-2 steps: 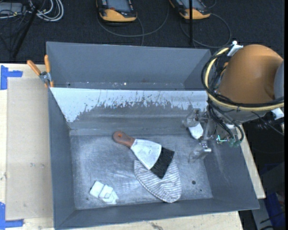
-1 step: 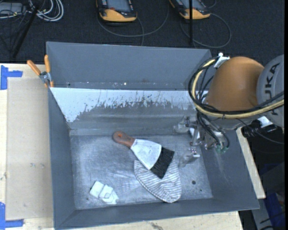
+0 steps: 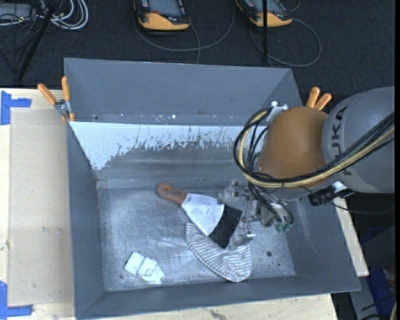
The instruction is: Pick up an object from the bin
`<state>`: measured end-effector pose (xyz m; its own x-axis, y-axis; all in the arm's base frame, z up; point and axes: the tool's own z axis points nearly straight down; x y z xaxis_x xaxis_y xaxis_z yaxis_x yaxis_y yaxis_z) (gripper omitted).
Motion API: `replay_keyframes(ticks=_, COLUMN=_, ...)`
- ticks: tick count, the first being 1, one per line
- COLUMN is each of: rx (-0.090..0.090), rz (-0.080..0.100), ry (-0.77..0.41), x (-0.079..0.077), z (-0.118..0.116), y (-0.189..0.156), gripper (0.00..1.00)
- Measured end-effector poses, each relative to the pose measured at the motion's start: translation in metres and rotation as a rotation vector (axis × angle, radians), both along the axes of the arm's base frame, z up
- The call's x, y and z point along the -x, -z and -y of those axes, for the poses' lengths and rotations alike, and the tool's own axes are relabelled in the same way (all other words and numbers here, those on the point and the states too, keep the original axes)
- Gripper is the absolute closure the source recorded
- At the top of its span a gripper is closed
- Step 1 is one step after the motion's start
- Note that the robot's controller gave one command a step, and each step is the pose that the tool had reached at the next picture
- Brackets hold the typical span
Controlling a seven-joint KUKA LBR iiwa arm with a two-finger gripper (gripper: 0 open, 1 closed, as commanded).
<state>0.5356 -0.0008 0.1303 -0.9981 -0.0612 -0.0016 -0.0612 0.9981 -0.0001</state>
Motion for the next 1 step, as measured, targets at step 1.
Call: replay_keyframes(ticks=1, rx=-0.001, rz=0.017, ry=-0.026, x=-0.0346, z=0.0192, y=0.0486, gripper=1.0)
